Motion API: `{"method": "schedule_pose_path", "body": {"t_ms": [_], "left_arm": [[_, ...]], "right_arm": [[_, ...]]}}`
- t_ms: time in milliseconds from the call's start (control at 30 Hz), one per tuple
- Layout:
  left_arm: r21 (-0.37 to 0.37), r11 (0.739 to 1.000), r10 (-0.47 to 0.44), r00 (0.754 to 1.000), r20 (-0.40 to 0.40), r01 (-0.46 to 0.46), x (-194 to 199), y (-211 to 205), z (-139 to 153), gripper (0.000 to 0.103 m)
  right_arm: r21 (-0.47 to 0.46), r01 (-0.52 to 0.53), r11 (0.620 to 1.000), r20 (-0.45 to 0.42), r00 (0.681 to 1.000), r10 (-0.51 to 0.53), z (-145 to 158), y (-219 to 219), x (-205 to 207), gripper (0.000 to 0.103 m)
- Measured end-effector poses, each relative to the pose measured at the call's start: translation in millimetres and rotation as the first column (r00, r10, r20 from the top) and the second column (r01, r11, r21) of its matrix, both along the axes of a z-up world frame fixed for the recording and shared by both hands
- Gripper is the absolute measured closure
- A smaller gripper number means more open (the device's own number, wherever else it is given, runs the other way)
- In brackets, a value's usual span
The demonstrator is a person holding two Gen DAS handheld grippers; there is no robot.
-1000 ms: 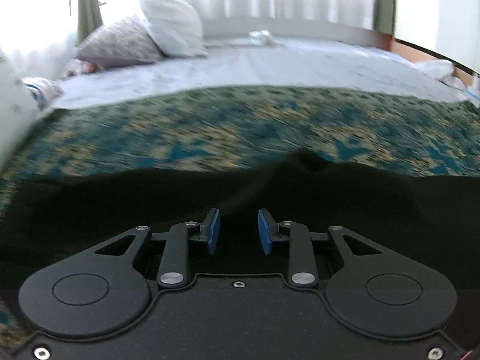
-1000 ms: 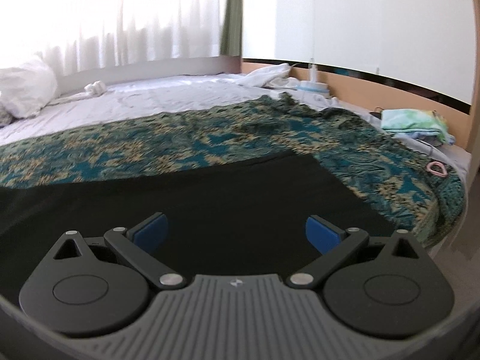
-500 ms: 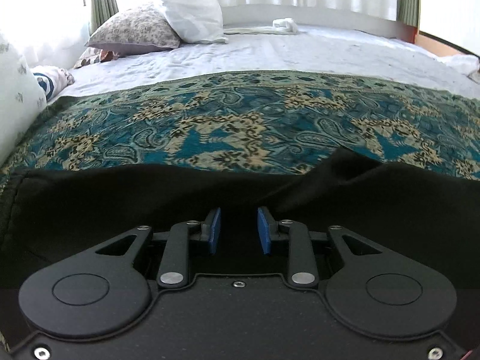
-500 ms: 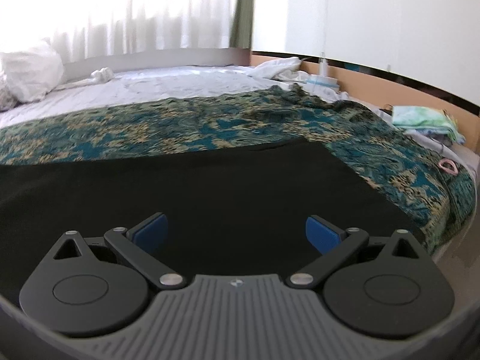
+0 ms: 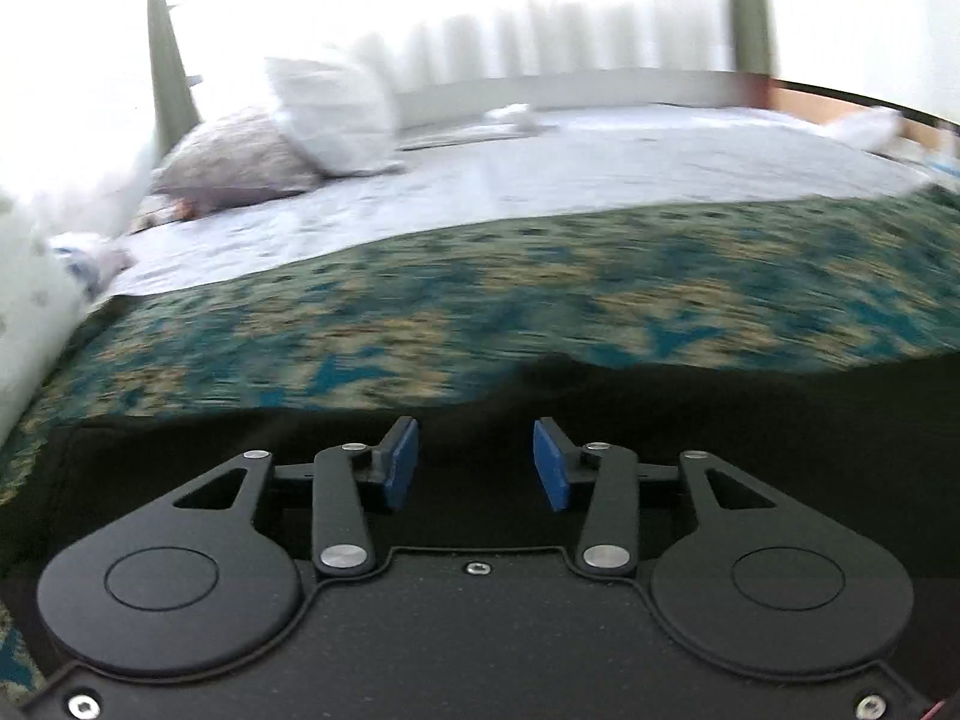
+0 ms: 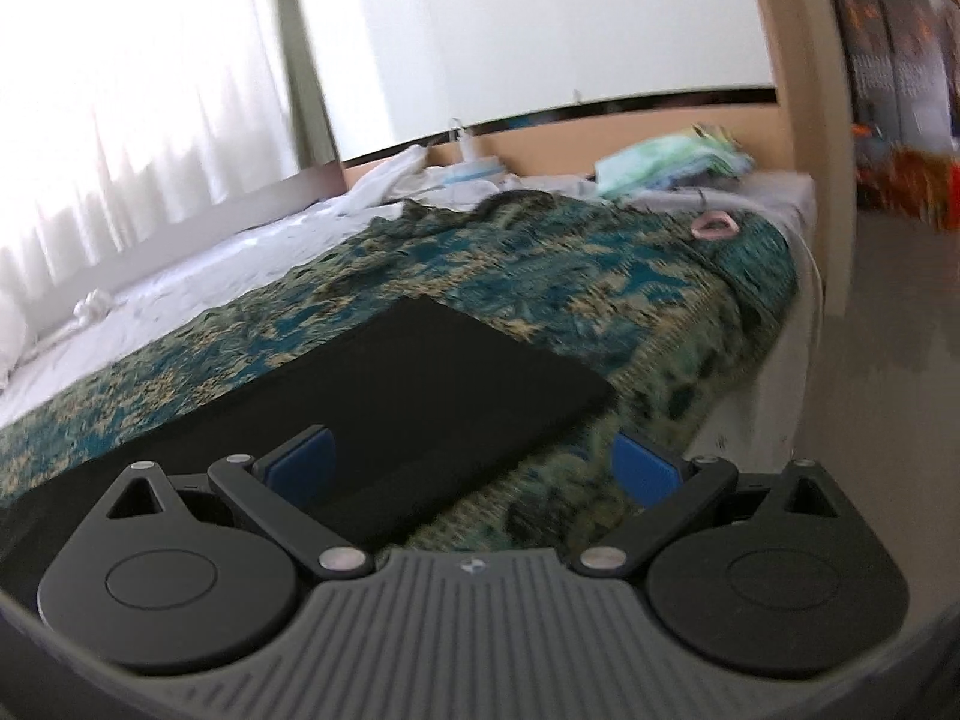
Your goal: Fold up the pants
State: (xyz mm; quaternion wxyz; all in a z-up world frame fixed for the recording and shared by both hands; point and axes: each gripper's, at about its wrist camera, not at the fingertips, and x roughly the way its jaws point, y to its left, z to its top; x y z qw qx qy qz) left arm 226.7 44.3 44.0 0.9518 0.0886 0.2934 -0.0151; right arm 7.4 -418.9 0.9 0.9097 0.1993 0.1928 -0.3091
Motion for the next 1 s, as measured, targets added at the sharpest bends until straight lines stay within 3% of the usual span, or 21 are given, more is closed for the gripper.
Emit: {"method": "schedule_pose_path", "body": {"t_ms": [167, 333, 433, 567, 667, 833, 933, 1000], "left_arm": [[-0.029, 0.993, -0.115, 0.992, -0.056, 0.114, -31, -33, -11, 0.058], [-0.007, 0.990, -0.143, 0.986, -0.083, 0.143, -61, -43, -24, 0.049], [0.009, 0.993, -0.115, 0.989, -0.096, 0.116, -72, -35, -30, 0.041], [0.011, 0.999, -0.041, 0.996, -0.084, 0.042, -74, -17, -34, 0.018], [0.028, 0.998, 0.059, 0.995, -0.076, -0.057, -71, 1, -35, 0.016], [-0.016, 0.984, 0.173, 0.979, -0.104, -0.175, -65, 38, -37, 0.006], [-0.083, 0.975, 0.194, 0.973, -0.125, -0.205, -63, 58, -40, 0.000], [-0.065, 0.978, 0.190, 0.974, -0.119, -0.199, -64, 57, -41, 0.000]], "right_arm": [[0.023, -0.010, 1.000, 0.024, 1.000, 0.009, -7, -10, 7, 0.000], [0.046, -0.004, 0.999, 0.039, 0.999, 0.002, -14, -25, 21, 0.000], [0.041, -0.011, 0.999, 0.024, 1.000, 0.010, -18, -32, 31, 0.000], [0.027, 0.001, 1.000, -0.029, 1.000, 0.000, -23, -41, 44, 0.000], [0.027, 0.010, 1.000, -0.017, 1.000, -0.009, -23, -46, 44, 0.000], [0.054, -0.032, 0.998, 0.054, 0.998, 0.029, -21, -42, 29, 0.000], [0.053, -0.024, 0.998, 0.063, 0.998, 0.020, -20, -39, 27, 0.001], [0.053, -0.031, 0.998, 0.073, 0.997, 0.027, -20, -35, 25, 0.001]]}}
